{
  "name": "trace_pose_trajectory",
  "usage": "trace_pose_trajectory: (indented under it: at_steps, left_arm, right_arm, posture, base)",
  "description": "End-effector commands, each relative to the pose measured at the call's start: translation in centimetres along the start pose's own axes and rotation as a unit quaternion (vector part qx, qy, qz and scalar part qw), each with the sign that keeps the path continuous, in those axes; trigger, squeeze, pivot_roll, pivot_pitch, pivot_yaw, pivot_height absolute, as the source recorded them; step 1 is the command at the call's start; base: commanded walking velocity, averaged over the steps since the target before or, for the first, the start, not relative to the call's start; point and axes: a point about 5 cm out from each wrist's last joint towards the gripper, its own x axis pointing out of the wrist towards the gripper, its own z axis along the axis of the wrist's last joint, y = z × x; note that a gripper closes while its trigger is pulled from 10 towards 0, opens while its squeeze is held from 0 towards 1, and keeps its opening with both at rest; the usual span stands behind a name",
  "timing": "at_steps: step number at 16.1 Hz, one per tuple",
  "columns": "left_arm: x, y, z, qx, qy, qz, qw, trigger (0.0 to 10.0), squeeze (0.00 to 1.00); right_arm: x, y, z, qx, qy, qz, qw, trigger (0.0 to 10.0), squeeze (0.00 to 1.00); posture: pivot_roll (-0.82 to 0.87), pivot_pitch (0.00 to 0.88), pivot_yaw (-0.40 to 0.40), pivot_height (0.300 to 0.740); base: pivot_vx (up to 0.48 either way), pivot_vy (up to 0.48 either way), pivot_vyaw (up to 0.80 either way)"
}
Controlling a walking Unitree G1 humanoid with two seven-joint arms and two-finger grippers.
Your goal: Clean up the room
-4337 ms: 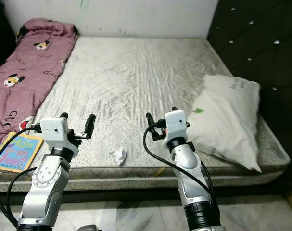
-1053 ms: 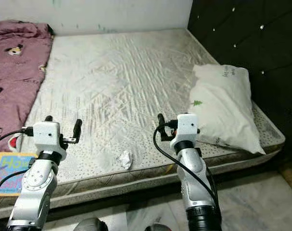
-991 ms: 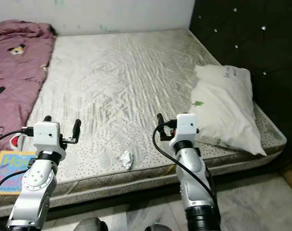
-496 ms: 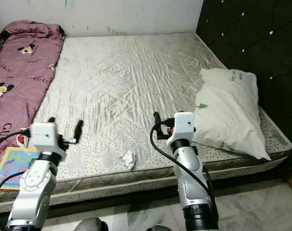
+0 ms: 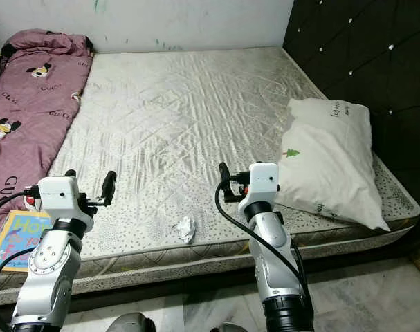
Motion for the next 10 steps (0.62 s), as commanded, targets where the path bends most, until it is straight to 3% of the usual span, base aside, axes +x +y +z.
trace_pose_trajectory:
  at_steps: [1, 10]
  left_arm:
    - [-0.12, -0.14, -0.41, -0.003, 0.011, -0.008, 1.0, 10.0, 0.0]
    - [-0.03, -0.35, -0.52, 0.0, 0.016, -0.015, 1.0, 10.0, 0.0]
  right_arm:
    - [0.01, 0.06, 0.22, -0.001, -0.002, 0.003, 1.0, 10.0, 0.0]
    - [-0.04, 0.08, 0.18, -0.002, 0.001, 0.004, 1.0, 10.0, 0.0]
  posture:
    - [0.1, 0.0, -0.009, 0.74]
    - [0.1, 0.0, -0.006, 0.74]
  base:
    - [0.0, 0.0, 0.0]
    - [0.0, 0.0, 0.0]
